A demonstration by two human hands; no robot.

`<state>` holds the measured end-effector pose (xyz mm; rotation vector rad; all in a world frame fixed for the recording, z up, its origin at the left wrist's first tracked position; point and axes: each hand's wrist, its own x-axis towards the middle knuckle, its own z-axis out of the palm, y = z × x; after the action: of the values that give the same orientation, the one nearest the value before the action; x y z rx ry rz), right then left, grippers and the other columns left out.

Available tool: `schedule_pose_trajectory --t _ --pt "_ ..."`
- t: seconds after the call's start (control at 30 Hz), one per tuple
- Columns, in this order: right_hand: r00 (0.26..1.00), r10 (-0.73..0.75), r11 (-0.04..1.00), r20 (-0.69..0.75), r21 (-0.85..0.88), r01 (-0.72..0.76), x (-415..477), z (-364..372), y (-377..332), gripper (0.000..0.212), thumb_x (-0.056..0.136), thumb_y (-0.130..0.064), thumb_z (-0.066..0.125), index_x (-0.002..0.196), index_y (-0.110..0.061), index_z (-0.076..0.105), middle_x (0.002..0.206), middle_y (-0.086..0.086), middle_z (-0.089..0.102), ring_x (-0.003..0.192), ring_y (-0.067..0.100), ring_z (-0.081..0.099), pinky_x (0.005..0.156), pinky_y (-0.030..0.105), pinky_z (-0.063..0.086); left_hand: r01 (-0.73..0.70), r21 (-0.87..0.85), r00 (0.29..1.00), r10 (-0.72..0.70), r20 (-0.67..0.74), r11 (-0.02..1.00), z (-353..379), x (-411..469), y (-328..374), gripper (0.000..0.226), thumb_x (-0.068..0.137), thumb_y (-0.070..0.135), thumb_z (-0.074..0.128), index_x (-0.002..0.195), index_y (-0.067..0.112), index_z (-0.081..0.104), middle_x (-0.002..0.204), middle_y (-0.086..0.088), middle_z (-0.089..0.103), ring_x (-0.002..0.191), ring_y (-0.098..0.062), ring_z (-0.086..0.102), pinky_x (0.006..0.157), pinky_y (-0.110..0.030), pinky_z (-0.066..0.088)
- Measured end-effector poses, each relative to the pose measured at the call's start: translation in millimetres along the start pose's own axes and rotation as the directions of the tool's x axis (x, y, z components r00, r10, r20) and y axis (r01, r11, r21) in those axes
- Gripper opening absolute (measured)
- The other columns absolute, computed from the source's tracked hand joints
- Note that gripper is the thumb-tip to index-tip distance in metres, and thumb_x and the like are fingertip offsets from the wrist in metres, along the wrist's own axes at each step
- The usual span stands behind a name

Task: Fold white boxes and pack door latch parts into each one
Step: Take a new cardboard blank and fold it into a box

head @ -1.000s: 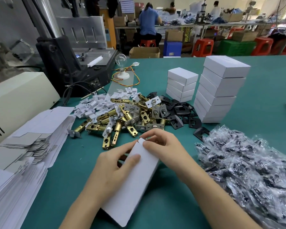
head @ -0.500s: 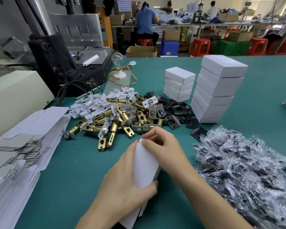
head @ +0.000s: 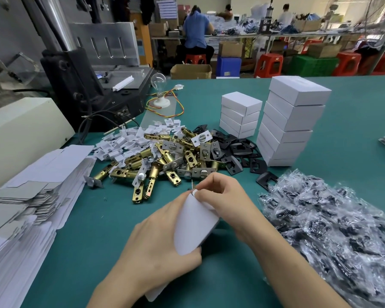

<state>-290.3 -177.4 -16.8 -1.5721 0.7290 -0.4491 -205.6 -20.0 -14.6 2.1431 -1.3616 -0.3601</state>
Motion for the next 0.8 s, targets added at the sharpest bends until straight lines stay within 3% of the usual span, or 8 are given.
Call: schedule_pose_trajectory --t 0.1,0.2,0.37,0.47,0.53,0.7,0.8 --pt "1.0 -0.011 1.0 0.002 -0.02 0.011 0 -3 0 0.006 0.08 -0.022 0.072 0.077 -0.026 0.068 0.093 0.011 0.071 0.074 0.014 0.056 0.066 0.031 0.04 -0.04 0.042 0.999 0.039 0.013 0.998 -2 0 0 0.082 0.062 0.053 0.059 0.131 0.078 0.022 0.117 0.038 0.052 0.099 -0.002 0.058 0.075 -0.036 0.056" --pt "0.999 -0.035 0.999 0.011 -0.014 0.035 0 -3 0 0.016 0.084 -0.019 0.074 0.073 -0.027 0.066 0.086 0.007 0.07 0.073 0.011 0.056 0.064 0.027 0.039 -0.071 0.108 0.997 0.072 0.001 0.992 -3 1 -5 0.089 0.063 0.055 0.059 0.137 0.078 0.015 0.122 0.039 0.046 0.102 0.0 0.052 0.075 -0.027 0.051" --pt "0.991 -0.133 0.991 -0.023 0.012 0.133 -1 -2 -2 0.017 0.085 -0.013 0.073 0.074 -0.023 0.064 0.091 0.01 0.072 0.079 0.011 0.061 0.07 0.03 0.043 -0.066 0.235 0.992 0.089 -0.089 0.97 -2 3 -14 0.091 0.068 0.056 0.064 0.154 0.05 0.033 0.131 0.031 0.052 0.111 -0.001 0.051 0.078 -0.008 0.037" --pt "0.986 -0.163 0.986 -0.043 0.014 0.163 -1 -1 -2 0.02 0.085 -0.011 0.074 0.073 -0.024 0.064 0.089 0.007 0.074 0.081 0.01 0.064 0.069 0.021 0.045 -0.055 0.24 0.98 0.099 -0.175 0.969 -1 6 -13 0.088 0.068 0.066 0.064 0.148 0.031 0.055 0.125 0.017 0.067 0.109 -0.007 0.058 0.084 -0.022 0.046" --pt "0.984 -0.17 0.985 -0.048 0.021 0.171 -1 0 -4 0.018 0.081 -0.017 0.074 0.071 -0.027 0.064 0.089 0.006 0.074 0.082 0.01 0.065 0.067 0.017 0.045 -0.061 0.241 0.972 0.112 -0.205 0.969 -1 7 -12 0.084 0.067 0.065 0.067 0.143 0.028 0.061 0.12 0.013 0.071 0.106 -0.01 0.061 0.083 -0.027 0.048" --pt "0.993 -0.116 0.99 -0.025 0.083 0.118 0 0 -4 0.006 0.071 -0.027 0.073 0.073 -0.025 0.067 0.095 0.011 0.075 0.085 0.016 0.065 0.075 0.034 0.048 -0.109 0.174 0.961 0.148 -0.232 0.979 -6 5 -14 0.076 0.068 0.057 0.071 0.14 0.031 0.063 0.122 0.017 0.071 0.109 -0.004 0.058 0.088 -0.024 0.044" --pt "0.995 -0.097 0.991 -0.019 0.091 0.098 0 2 -1 0.007 0.072 -0.026 0.073 0.075 -0.024 0.067 0.095 0.011 0.074 0.084 0.013 0.064 0.074 0.032 0.048 -0.115 0.153 0.969 0.145 -0.199 0.981 -7 4 -17 0.079 0.068 0.059 0.068 0.143 0.035 0.06 0.127 0.019 0.068 0.112 -0.002 0.058 0.089 -0.023 0.044"
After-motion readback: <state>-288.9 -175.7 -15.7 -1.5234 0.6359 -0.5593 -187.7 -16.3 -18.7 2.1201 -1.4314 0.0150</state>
